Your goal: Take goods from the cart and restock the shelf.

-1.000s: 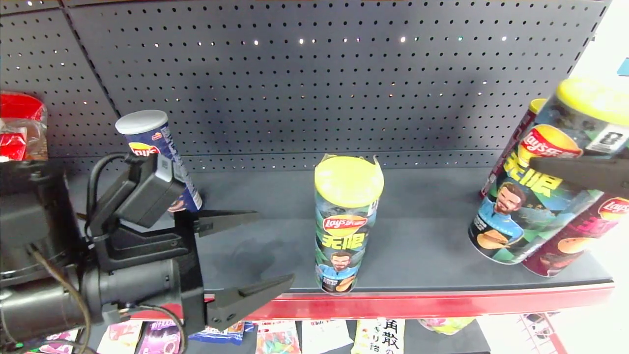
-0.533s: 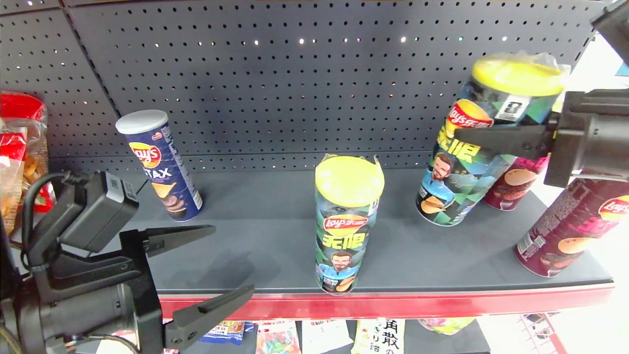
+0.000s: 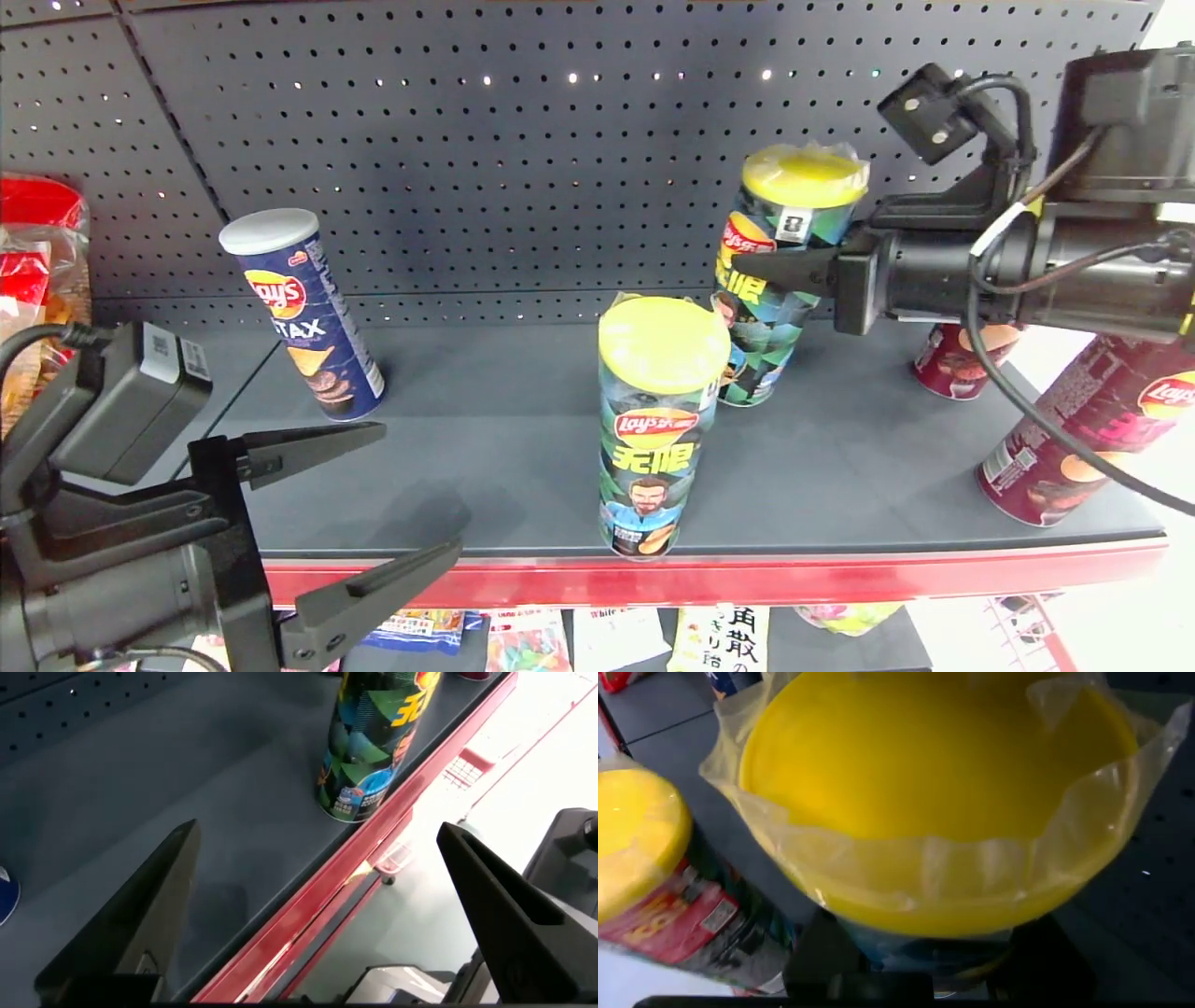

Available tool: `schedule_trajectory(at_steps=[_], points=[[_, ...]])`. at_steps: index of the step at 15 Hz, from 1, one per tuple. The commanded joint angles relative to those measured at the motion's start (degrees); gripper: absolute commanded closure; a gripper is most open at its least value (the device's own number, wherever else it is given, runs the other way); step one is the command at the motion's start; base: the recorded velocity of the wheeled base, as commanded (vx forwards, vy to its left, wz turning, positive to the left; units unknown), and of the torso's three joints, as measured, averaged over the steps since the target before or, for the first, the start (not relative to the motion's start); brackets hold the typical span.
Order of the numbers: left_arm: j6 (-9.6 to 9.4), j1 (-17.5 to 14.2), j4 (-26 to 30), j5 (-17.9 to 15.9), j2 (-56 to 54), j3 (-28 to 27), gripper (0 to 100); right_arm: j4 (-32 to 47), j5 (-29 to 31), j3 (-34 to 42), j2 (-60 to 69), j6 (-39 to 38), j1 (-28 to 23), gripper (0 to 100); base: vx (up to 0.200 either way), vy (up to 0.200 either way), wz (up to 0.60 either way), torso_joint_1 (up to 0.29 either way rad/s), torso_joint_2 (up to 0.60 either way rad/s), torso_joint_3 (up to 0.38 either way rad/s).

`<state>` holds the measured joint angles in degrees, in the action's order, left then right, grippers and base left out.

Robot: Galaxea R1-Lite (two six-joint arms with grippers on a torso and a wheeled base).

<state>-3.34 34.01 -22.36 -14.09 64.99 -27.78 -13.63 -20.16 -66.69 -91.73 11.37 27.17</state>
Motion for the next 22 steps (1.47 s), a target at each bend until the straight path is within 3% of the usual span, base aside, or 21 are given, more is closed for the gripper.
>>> schedule_trajectory(at_steps=[1, 6, 22], points=[[0.00, 0.0, -0.1, 0.0, -0.1, 0.0, 0, -0.2, -0.1, -1.6, -4.0, 0.0, 1.0, 100, 0.000, 0.000, 0.00, 0.000, 0.00, 0.000], [0.00, -0.1, 9.6, 2.5, -12.6, 2.5, 0, -0.3, 0.0, -6.3, -10.1, 0.1, 2.3, 100, 0.000, 0.000, 0.00, 0.000, 0.00, 0.000], [0.00, -1.4, 11.6, 3.6, -16.7, 3.4, 0, -0.5, 0.0, -10.2, -15.1, -1.7, 2.4, 100, 0.000, 0.000, 0.00, 0.000, 0.00, 0.000]])
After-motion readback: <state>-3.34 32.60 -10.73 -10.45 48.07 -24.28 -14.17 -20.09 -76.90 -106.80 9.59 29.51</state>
